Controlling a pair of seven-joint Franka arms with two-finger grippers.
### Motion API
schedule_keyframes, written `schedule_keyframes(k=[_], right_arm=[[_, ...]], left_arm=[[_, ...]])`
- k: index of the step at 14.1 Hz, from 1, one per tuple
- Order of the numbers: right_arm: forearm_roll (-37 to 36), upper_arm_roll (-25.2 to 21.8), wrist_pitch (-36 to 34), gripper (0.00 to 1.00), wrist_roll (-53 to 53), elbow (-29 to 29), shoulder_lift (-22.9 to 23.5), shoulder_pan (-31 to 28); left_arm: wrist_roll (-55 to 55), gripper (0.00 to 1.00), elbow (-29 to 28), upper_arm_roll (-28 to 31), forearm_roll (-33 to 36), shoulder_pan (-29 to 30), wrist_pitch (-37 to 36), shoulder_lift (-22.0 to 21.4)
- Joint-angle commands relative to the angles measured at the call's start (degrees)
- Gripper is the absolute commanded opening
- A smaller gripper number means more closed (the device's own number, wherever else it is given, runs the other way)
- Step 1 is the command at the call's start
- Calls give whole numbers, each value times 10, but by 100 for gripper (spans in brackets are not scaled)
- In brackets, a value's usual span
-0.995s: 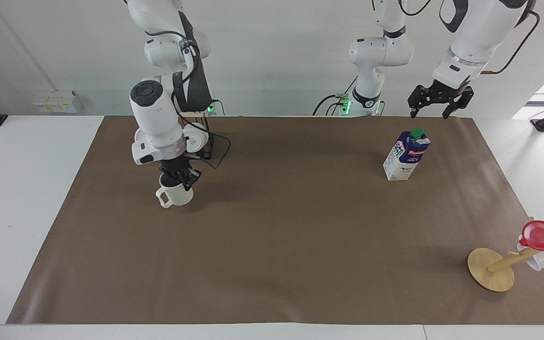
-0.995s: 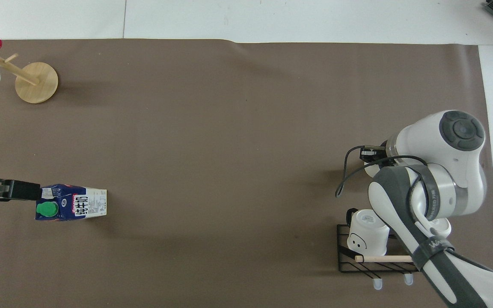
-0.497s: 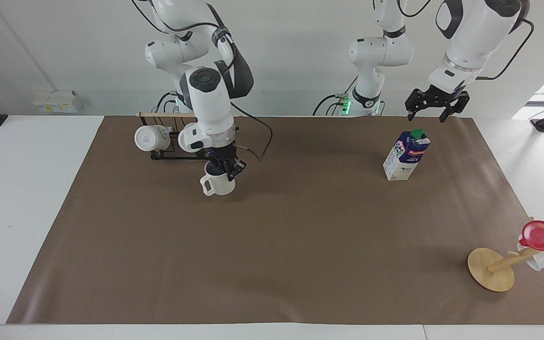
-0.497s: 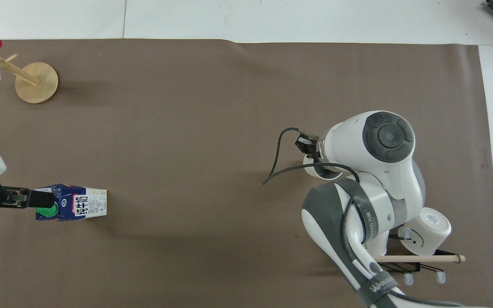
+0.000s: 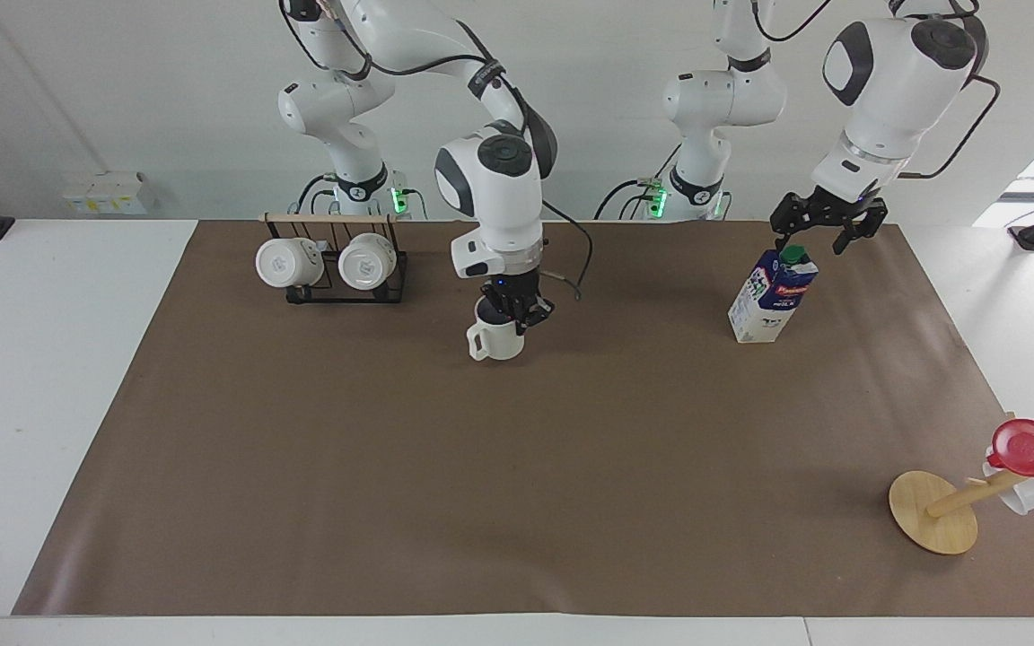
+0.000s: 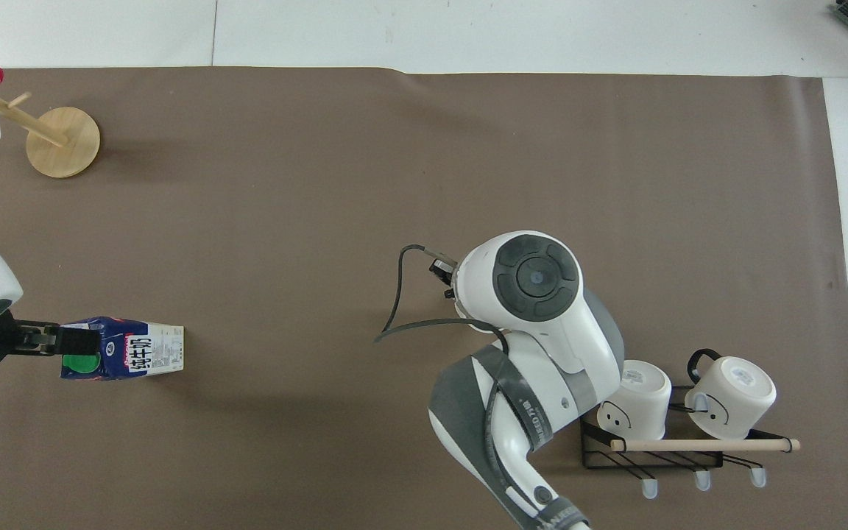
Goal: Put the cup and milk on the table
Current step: 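Carry the mug toward the table center while the left gripper grasps the carton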
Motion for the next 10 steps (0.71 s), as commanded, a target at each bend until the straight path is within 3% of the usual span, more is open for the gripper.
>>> schedule_keyframes(k=[1, 10], right_arm=[[-4, -3, 16, 0, 20, 18, 20, 5], [-5, -4, 28, 0, 17, 4, 36, 20]], left_arm=[[9, 100, -54, -4, 5, 3, 44, -28], [9, 100, -114, -4, 5, 2, 119, -28]])
